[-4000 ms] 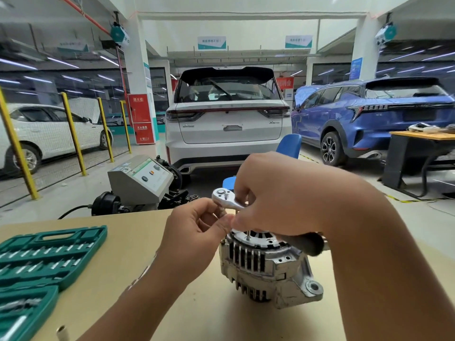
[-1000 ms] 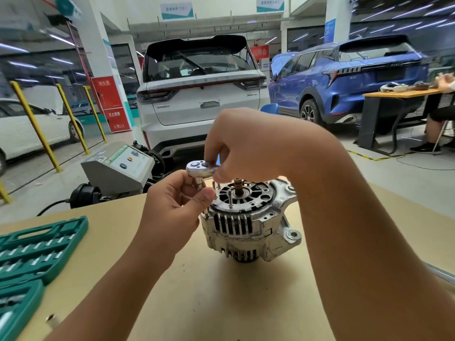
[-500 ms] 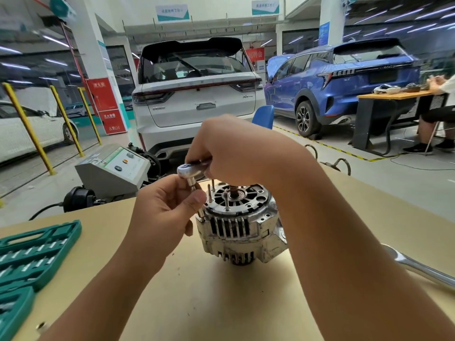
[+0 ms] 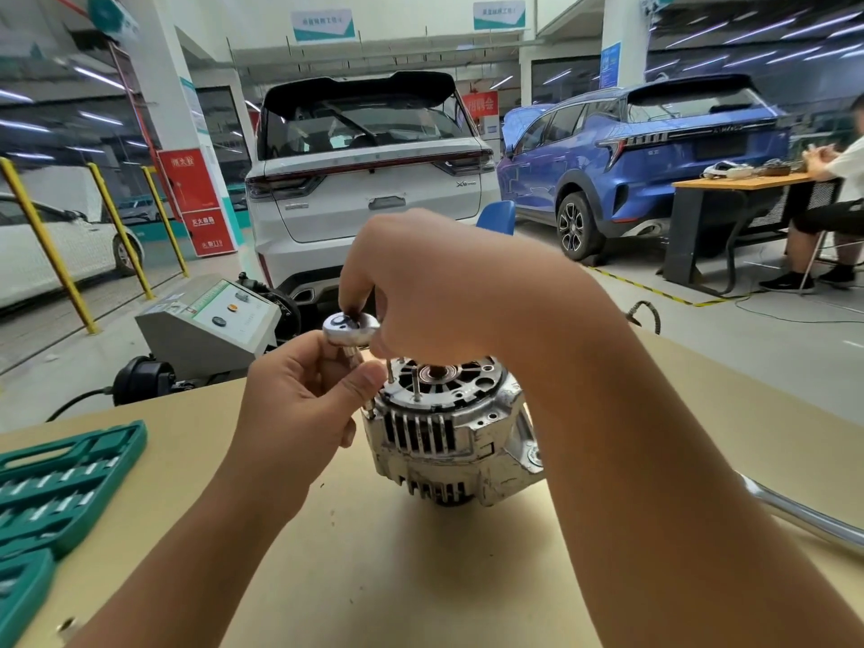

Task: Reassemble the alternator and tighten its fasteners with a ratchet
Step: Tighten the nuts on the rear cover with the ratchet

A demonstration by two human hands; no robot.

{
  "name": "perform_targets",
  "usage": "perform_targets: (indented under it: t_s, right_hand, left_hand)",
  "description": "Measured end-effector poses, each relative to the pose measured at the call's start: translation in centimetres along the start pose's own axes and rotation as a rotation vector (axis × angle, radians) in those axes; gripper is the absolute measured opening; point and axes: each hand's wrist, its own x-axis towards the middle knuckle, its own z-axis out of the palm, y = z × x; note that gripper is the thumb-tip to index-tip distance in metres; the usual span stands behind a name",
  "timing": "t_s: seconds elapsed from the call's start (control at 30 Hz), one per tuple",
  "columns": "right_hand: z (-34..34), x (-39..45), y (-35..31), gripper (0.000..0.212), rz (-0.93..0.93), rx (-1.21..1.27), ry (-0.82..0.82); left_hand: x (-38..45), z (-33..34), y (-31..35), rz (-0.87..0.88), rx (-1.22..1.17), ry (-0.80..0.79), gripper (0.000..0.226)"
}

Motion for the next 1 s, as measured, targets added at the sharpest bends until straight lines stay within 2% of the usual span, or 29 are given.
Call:
perform_targets:
  t_s: [0.07, 0.2, 0.3, 0.57, 0.87, 1.0]
  right_hand:
    - [0.4, 0.2, 0.3, 0.031, 0.042, 0.051, 0.031]
    - [1.0, 0.6, 0.5, 0.031, 0.030, 0.085, 0.069]
    - [1.1, 0.9, 0.4, 0.033, -0.034, 0.066, 0.034]
    - [0.3, 0.2, 0.8, 0.028, -0.048, 0.005, -0.012]
    - [-0.4, -0.2, 0.8, 0.030, -0.022, -0.002, -0.066]
    - [-0.2, -0.2, 0.9, 0.028, -0.004, -0.008, -0.082]
  left_hand:
    - [0.1, 0.0, -0.1, -0.033, -0.028, -0.032, 0.019]
    - [0.0, -0.3, 0.2, -0.060, -0.056, -0.097, 0.018]
    - [-0.2, -0.2, 0.4, -0.046, -0.077, -0.119, 0.015]
    - [-0.8, 1.2, 1.2, 0.028, -0.018, -0.164, 0.005]
    - [-1.0, 1.1, 1.4, 0.103, 0.078, -0.198, 0.005]
    - [-0.7, 0.9, 1.6, 0.126, 0.106, -0.245, 0.014]
